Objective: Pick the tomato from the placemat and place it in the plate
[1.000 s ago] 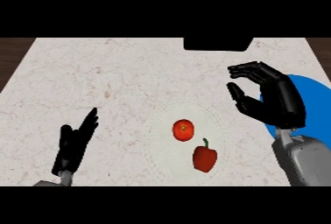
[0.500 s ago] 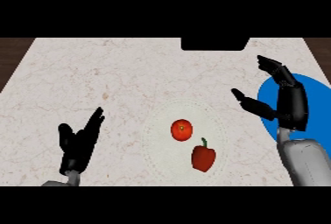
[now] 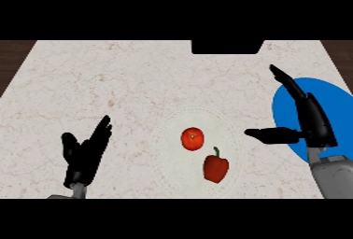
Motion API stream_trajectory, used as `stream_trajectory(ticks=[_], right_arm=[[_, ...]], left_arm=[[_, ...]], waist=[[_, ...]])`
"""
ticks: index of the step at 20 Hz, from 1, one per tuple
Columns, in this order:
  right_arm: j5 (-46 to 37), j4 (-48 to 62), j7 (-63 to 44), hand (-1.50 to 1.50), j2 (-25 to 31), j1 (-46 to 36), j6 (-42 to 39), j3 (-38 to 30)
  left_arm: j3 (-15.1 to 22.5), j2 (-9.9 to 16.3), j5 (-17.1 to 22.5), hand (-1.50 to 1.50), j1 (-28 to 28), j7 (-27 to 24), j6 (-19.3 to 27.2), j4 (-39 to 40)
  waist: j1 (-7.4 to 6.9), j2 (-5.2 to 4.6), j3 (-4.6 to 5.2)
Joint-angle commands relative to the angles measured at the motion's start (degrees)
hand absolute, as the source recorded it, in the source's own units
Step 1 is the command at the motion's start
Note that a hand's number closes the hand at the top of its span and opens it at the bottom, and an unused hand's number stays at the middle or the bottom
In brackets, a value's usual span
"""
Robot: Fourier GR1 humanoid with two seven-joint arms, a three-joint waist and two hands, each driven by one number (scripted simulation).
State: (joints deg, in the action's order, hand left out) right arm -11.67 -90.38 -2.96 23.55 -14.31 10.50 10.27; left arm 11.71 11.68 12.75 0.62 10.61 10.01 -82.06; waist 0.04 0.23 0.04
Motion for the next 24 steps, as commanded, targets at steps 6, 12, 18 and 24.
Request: stream_trajectory(ticks=[6,12,18,24], right_arm=[[-7.87,-6.72,-24.38,-1.5,2.96,-6.65,-12.68,10.19],[-16.62,-9.24,-37.11,-1.5,-6.03,-8.37,-13.92,19.23],[-22.29,-1.07,-40.14,-1.5,-12.82,-13.13,-16.2,17.96],[-22.24,3.7,-37.19,-1.5,-17.73,-11.37,-18.68,15.78]], left_arm=[[-0.93,0.43,1.09,0.0,1.1,-0.17,-2.77,0.16],[-0.88,-0.68,-0.31,0.0,0.02,0.13,-2.76,2.01],[-0.42,-1.85,-2.59,0.0,1.92,2.35,-0.94,-2.99],[-0.59,-3.7,-3.95,0.0,2.92,0.38,-2.13,-1.69]], waist=[[-0.49,-0.12,0.04],[-0.3,-0.2,0.0],[-0.49,-0.18,-0.03],[-0.39,-0.22,-0.04]])
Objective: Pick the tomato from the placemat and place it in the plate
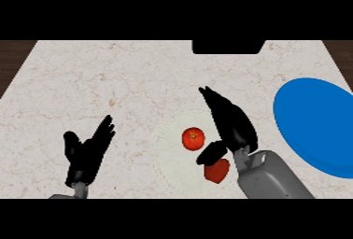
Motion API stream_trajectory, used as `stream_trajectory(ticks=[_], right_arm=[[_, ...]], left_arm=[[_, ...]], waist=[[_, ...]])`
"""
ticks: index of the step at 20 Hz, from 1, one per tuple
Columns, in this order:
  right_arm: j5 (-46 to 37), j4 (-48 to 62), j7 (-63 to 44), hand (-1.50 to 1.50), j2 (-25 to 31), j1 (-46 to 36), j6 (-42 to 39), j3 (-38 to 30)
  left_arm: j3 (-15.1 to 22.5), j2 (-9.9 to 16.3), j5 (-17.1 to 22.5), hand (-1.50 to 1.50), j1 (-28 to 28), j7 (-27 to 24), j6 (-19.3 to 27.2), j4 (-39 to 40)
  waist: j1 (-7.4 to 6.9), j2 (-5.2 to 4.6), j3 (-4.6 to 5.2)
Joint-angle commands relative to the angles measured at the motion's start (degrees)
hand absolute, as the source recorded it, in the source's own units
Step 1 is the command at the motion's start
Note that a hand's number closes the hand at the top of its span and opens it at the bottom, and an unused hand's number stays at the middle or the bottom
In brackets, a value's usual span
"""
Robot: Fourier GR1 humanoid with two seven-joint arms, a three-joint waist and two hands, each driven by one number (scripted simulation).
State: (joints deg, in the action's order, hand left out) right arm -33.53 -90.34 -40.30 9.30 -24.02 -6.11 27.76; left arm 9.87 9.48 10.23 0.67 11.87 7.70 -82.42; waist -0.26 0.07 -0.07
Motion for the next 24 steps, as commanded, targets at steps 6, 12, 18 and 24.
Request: stream_trajectory(ticks=[6,12,18,24], right_arm=[[-6.9,-1.15,-0.84,-1.5,-7.87,5.54,-0.79,2.24],[-13.69,7.55,-1.67,-1.5,-9.21,3.32,0.56,3.07],[-14.97,14.0,4.53,-1.5,-9.24,1.57,0.32,-1.72],[-12.96,18.97,5.57,-1.5,-9.28,1.64,5.69,1.34]], left_arm=[[-0.7,-4.26,-3.01,0.0,-0.82,-1.8,0.86,3.68],[-1.69,-2.17,-1.91,0.0,2.25,-0.67,-2.55,-0.23],[-4.76,-2.42,-3.06,0.0,-2.38,-1.19,-3.3,4.81],[-4.02,-3.08,-3.28,0.0,1.49,3.31,-3.44,-3.67]], waist=[[0.26,-0.04,0.08],[0.09,-0.03,0.08],[0.13,-0.12,0.08],[-0.13,-0.08,0.06]])
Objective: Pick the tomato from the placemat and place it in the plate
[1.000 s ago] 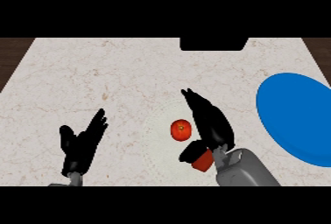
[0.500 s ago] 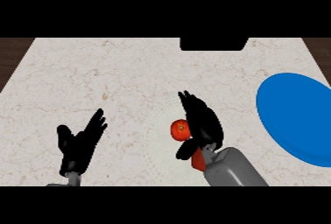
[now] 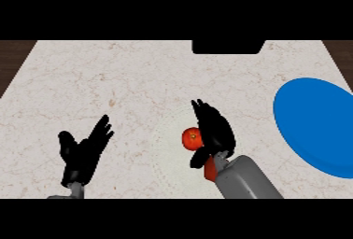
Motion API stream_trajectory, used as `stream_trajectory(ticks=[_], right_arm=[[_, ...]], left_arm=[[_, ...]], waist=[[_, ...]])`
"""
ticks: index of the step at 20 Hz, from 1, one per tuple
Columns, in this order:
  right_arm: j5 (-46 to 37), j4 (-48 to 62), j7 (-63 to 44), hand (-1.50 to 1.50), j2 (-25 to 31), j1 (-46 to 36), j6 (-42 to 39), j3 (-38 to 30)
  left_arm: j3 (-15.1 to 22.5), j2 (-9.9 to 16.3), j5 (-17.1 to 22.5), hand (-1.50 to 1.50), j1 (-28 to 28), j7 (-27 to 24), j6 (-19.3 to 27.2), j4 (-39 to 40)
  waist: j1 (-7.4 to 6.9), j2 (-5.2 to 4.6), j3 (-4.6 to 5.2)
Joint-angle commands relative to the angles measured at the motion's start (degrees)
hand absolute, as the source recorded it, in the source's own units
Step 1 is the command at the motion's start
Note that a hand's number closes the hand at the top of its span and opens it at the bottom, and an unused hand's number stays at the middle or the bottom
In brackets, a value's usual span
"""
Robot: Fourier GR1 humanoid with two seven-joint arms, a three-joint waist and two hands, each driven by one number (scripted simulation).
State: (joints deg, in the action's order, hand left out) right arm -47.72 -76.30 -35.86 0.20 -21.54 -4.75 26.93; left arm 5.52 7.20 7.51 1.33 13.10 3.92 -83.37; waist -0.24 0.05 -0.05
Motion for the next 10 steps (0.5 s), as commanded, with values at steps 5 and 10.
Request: stream_trajectory(ticks=[5,10], right_arm=[[-0.4,8.55,3.74,1.5,-0.02,-2.82,-2.65,1.08],[-3.32,9.23,4.94,1.5,-0.19,-2.71,-0.32,3.8]], left_arm=[[-1.47,-0.77,-0.45,0.0,-1.28,-0.01,-0.68,2.03],[-0.14,-2.41,-2.27,0.0,0.2,-3.89,-1.59,4.46]], waist=[[-0.01,-0.08,0.06],[0.04,-0.06,0.06]])
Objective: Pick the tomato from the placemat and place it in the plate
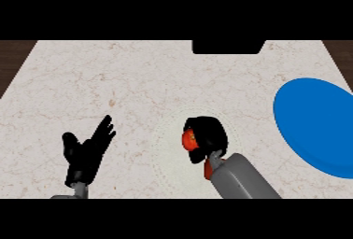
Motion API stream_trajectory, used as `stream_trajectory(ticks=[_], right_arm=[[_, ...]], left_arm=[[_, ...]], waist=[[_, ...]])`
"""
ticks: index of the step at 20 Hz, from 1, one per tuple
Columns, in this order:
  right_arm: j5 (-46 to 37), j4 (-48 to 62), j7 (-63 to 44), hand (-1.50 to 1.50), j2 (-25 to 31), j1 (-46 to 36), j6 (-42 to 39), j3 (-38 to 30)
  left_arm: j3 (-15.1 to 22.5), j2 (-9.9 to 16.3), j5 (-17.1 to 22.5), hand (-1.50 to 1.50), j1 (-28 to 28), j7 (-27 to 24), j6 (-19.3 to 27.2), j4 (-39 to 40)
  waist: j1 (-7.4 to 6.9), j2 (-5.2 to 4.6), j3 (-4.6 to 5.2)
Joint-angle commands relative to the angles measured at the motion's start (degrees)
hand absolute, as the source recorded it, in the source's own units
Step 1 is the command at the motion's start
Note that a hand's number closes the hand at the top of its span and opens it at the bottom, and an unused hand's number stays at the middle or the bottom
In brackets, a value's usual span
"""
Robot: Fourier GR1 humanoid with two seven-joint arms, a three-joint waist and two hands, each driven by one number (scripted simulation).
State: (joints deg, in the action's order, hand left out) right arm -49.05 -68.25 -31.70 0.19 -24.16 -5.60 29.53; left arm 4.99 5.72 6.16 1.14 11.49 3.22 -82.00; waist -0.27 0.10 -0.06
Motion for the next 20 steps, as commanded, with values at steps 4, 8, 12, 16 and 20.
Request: stream_trajectory(ticks=[4,8,12,16,20], right_arm=[[-2.13,1.75,-1.1,1.5,-0.19,-2.14,1.49,2.42],[-3.06,9.07,-11.7,1.5,-0.18,-8.78,9.42,-6.31],[-6.23,11.71,-29.78,1.5,-0.18,-12.39,17.87,-18.42],[-18.08,14.87,-38.97,1.5,0.99,-21.28,28.75,-18.97],[-28.88,18.07,-44.52,1.5,3.12,-27.36,32.64,-20.36]], left_arm=[[0.85,-0.33,-1.46,0.0,2.44,0.5,-1.24,-1.31],[-0.06,-0.77,-1.02,0.0,-1.17,1.29,-0.32,0.53],[-0.86,0.08,-0.65,0.0,-0.48,0.61,-0.74,0.39],[-0.21,0.33,-0.33,0.0,-1.66,1.62,-1.73,-1.14],[0.44,-0.53,-0.91,0.0,-2.67,2.47,-0.98,-0.68]], waist=[[-0.06,-0.07,0.06],[-0.95,-0.42,0.06],[-0.25,-0.71,0.24],[-2.44,-0.65,0.19],[-2.59,-0.79,0.21]])
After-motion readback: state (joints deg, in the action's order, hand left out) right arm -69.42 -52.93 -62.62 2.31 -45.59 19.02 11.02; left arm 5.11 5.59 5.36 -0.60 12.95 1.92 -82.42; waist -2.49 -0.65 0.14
